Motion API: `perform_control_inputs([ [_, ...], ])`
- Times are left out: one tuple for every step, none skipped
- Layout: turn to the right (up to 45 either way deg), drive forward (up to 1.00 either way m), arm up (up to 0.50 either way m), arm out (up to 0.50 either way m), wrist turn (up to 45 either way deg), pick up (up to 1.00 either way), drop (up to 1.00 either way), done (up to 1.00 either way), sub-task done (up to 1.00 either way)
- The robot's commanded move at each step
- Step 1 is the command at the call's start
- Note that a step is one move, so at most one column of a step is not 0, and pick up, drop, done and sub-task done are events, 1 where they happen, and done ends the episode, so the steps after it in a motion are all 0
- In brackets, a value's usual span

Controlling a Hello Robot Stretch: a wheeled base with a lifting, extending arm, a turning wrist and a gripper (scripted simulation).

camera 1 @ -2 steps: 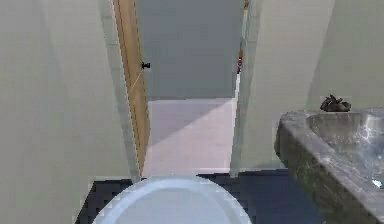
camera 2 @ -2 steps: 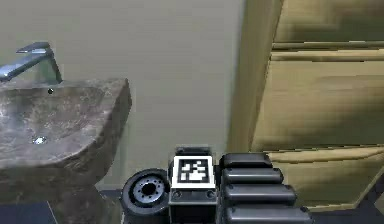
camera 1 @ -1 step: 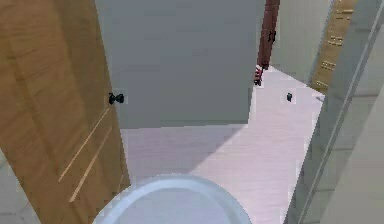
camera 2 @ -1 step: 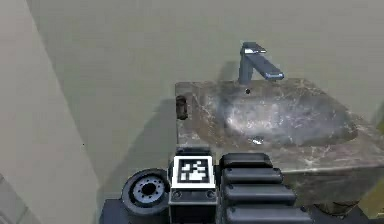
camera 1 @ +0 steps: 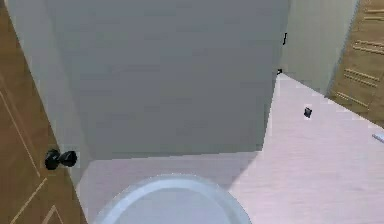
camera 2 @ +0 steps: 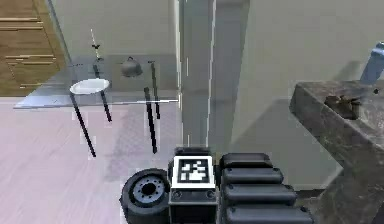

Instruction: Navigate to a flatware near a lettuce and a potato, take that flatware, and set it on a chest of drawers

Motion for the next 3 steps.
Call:
perform_control_inputs([
  [33.0, 0.00, 0.00, 0.00, 0.0, 0.00, 0.00, 0.00, 0.00],
  [0.0, 1.00, 0.00, 0.00, 0.0, 0.00, 0.00, 0.00, 0.00],
  [6.0, 0.00, 0.00, 0.00, 0.0, 0.00, 0.00, 0.00, 0.00],
])
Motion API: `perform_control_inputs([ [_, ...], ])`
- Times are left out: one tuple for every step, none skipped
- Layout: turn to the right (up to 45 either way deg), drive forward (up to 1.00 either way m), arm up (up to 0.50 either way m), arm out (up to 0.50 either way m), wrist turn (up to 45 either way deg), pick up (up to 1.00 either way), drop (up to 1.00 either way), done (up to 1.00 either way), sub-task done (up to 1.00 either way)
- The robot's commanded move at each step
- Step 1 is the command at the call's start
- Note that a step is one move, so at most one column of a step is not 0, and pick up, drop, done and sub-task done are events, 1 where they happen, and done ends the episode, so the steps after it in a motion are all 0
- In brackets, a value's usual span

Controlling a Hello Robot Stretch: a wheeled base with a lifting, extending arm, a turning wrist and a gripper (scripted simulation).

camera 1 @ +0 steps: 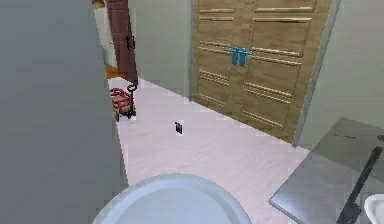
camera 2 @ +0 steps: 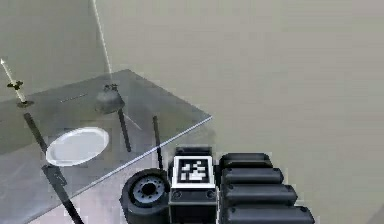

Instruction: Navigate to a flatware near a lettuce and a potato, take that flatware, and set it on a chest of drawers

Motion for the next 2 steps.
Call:
perform_control_inputs([
  [0.0, 0.55, 0.00, 0.00, 0.0, 0.00, 0.00, 0.00, 0.00],
  [15.0, 0.00, 0.00, 0.00, 0.0, 0.00, 0.00, 0.00, 0.00],
])
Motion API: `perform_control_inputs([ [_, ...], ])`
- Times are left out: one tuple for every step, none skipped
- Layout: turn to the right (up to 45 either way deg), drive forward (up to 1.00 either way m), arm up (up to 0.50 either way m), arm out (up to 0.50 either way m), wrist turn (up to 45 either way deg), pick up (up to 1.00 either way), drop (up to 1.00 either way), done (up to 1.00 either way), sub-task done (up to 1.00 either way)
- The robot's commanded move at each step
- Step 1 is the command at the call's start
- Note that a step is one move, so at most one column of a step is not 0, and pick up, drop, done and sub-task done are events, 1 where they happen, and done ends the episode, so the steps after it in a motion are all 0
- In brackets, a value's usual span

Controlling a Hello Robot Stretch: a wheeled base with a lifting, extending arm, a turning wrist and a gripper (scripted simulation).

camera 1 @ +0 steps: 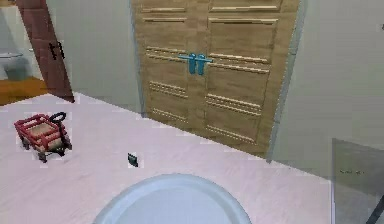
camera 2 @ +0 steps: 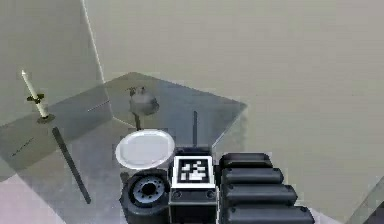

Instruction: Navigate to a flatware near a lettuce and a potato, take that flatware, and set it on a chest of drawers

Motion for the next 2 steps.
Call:
perform_control_inputs([
  [0.0, 1.00, 0.00, 0.00, 0.0, 0.00, 0.00, 0.00, 0.00],
  [0.0, 0.45, 0.00, 0.00, 0.0, 0.00, 0.00, 0.00, 0.00],
])
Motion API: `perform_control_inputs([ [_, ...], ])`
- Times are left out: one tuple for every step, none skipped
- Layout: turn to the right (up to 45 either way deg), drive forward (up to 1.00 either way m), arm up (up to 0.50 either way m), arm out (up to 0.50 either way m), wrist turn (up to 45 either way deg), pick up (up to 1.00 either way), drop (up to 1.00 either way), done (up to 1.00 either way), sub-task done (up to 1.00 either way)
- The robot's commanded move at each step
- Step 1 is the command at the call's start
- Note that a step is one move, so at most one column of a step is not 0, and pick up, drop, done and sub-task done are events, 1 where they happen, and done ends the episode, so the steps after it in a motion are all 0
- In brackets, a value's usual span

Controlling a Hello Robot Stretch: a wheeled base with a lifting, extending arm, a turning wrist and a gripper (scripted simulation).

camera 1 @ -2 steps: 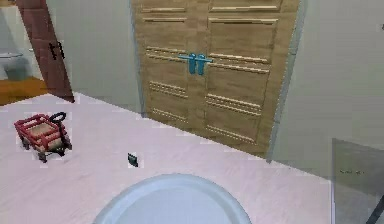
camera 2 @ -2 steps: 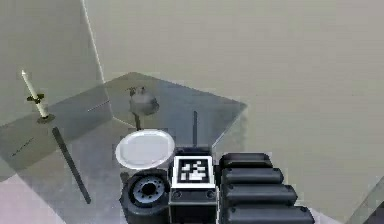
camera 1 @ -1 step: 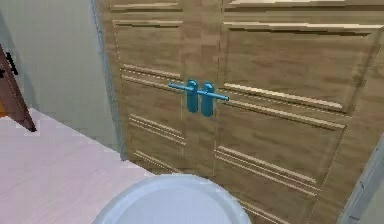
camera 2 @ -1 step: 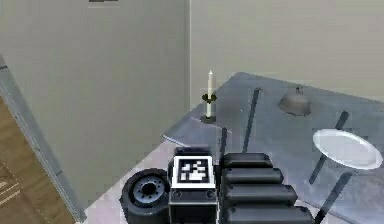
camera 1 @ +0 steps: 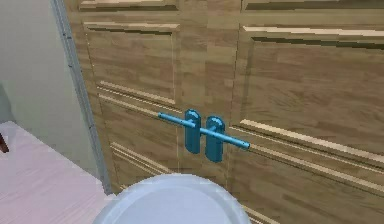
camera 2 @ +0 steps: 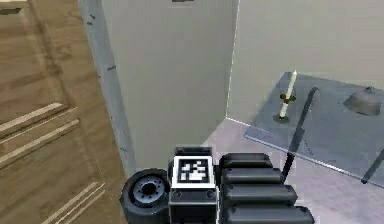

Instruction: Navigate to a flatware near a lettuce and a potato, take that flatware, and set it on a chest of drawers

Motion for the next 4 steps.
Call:
perform_control_inputs([
  [-6.0, 0.00, 0.00, 0.00, 0.0, 0.00, 0.00, 0.00, 0.00],
  [-3.0, 0.00, 0.00, 0.00, 0.0, 0.00, 0.00, 0.00, 0.00],
  [0.0, 0.40, 0.00, 0.00, 0.0, 0.00, 0.00, 0.00, 0.00],
  [-45.0, 0.00, 0.00, 0.00, 0.0, 0.00, 0.00, 0.00, 0.00],
])
